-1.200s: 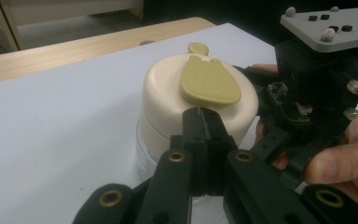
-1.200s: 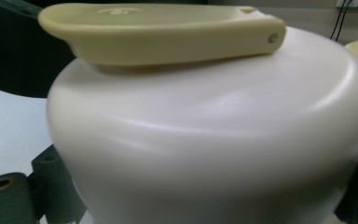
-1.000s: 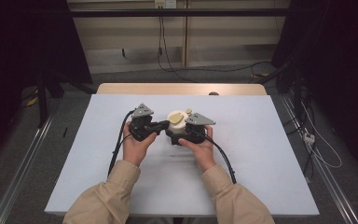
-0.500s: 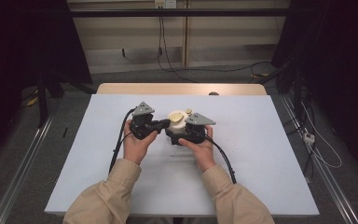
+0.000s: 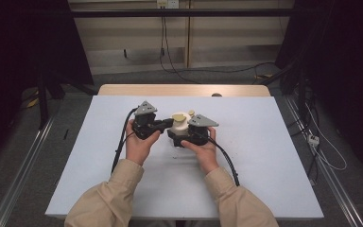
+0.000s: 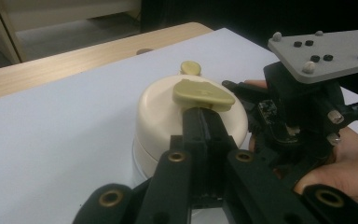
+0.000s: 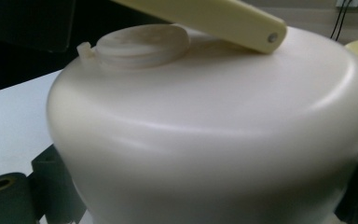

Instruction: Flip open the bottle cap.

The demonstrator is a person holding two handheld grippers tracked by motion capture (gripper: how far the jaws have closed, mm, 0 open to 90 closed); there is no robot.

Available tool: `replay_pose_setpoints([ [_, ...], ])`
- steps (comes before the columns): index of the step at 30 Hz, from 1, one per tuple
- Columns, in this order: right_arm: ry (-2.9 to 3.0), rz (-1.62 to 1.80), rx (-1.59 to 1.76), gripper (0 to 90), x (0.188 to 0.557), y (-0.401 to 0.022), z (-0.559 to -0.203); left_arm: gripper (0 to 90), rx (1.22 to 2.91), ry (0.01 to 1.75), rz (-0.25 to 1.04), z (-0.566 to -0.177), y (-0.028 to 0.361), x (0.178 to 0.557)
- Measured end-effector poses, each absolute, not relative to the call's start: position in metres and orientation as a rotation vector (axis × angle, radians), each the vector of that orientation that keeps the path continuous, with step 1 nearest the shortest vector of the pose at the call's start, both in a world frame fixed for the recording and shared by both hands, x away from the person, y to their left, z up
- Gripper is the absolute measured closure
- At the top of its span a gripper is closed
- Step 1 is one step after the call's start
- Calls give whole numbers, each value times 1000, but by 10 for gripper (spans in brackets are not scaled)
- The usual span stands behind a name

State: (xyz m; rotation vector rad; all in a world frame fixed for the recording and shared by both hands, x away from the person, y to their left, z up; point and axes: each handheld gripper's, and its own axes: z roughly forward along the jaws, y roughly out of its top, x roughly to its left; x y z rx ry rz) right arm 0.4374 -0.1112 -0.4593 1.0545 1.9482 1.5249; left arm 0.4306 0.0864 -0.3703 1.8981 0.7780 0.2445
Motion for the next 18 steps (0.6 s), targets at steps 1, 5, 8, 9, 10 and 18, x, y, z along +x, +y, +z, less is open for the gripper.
replay_pose_setpoints([
  [1, 1949, 1524, 1053, 66, 437, -111, -459, 900, 1895, 779, 243, -370, 86, 431],
  [5, 1949, 1525, 1055, 66, 438, -111, -459, 900, 1891, 778, 244, -370, 86, 431],
  [8, 1949, 1525, 1055, 66, 438, -111, -459, 900, 1891, 780, 245, -369, 85, 431],
  [9, 1950, 1522, 1053, 66, 438, -111, -459, 900, 1896, 779, 246, -370, 85, 432],
  [10, 1949, 1522, 1052, 65, 438, -111, -459, 900, 1895, 780, 243, -370, 84, 432],
  [18, 1951, 1523, 1052, 66, 438, -111, -459, 900, 1892, 776, 247, -369, 81, 432],
])
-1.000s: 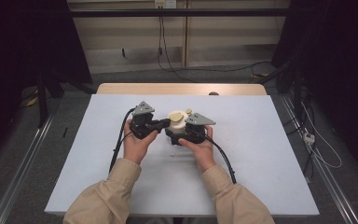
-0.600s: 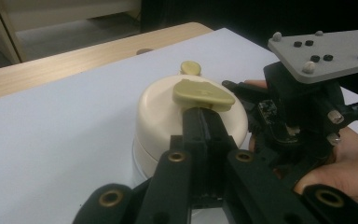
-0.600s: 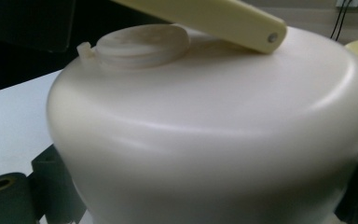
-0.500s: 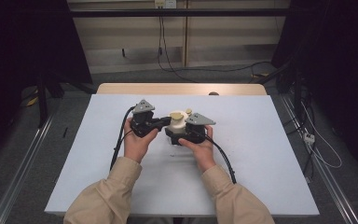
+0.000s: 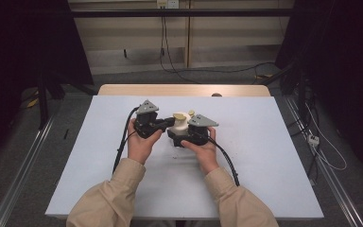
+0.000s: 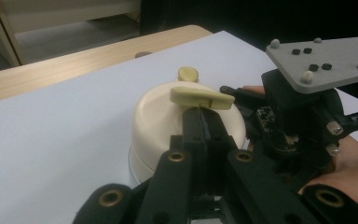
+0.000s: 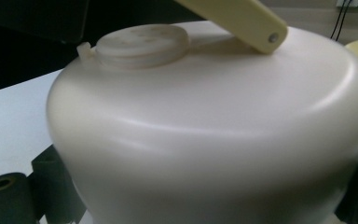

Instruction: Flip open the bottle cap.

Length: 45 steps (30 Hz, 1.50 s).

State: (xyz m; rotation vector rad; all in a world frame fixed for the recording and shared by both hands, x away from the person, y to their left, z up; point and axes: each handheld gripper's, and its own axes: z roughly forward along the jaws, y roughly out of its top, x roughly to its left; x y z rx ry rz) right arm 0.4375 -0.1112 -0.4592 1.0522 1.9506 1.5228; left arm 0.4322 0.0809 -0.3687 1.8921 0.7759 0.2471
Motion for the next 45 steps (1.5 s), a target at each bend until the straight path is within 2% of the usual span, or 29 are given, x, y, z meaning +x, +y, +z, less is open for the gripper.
replay_pose_setpoints([
  [45, 1949, 1523, 1051, 66, 438, -111, -459, 900, 1871, 772, 240, -360, 73, 438],
])
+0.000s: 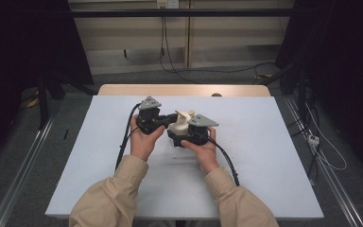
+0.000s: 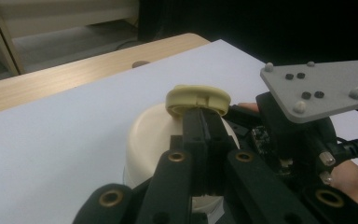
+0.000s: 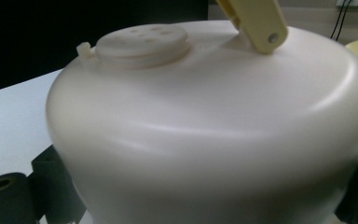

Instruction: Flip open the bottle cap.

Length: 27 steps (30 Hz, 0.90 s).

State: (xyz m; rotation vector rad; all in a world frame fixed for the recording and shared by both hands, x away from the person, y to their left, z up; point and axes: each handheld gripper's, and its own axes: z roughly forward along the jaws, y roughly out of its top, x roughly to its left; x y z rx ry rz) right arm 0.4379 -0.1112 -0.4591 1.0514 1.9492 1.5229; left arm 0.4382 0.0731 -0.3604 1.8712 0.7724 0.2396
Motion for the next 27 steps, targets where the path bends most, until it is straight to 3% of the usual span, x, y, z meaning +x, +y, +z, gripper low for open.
replay_pose_setpoints([
  [27, 1949, 1524, 1052, 66, 438, -111, -459, 900, 1868, 777, 238, -358, 67, 444],
])
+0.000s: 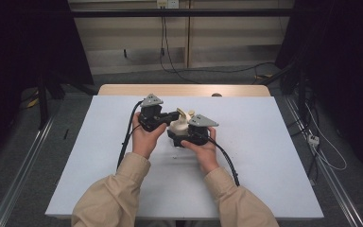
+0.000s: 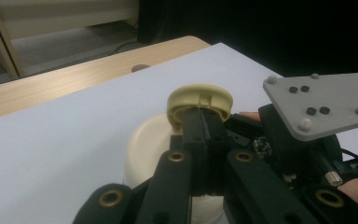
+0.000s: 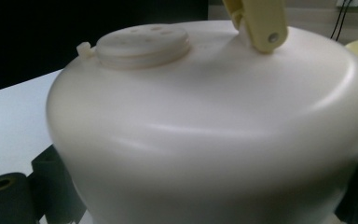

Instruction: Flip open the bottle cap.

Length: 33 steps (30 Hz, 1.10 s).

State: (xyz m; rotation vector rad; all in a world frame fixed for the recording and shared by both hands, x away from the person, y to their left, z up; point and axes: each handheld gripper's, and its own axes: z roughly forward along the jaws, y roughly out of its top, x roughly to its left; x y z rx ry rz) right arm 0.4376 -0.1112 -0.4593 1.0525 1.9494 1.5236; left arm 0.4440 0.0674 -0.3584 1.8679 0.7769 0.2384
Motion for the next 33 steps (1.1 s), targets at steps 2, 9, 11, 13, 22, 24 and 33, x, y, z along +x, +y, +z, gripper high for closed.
replay_pose_setpoints([
  [2, 1949, 1523, 1052, 66, 438, -111, -459, 900, 1869, 777, 239, -359, 67, 445],
  [9, 1949, 1524, 1054, 66, 438, -111, -459, 900, 1871, 780, 241, -359, 66, 446],
  [11, 1949, 1524, 1053, 66, 438, -111, -459, 900, 1869, 781, 240, -359, 65, 447],
  [13, 1949, 1524, 1054, 65, 438, -111, -459, 900, 1873, 780, 243, -358, 64, 448],
  [22, 1949, 1524, 1055, 65, 438, -111, -459, 900, 1877, 773, 248, -355, 58, 453],
  [24, 1949, 1524, 1054, 66, 438, -111, -459, 900, 1873, 771, 242, -355, 57, 454],
  [33, 1950, 1523, 1055, 65, 438, -111, -459, 900, 1872, 777, 238, -358, 56, 457],
])
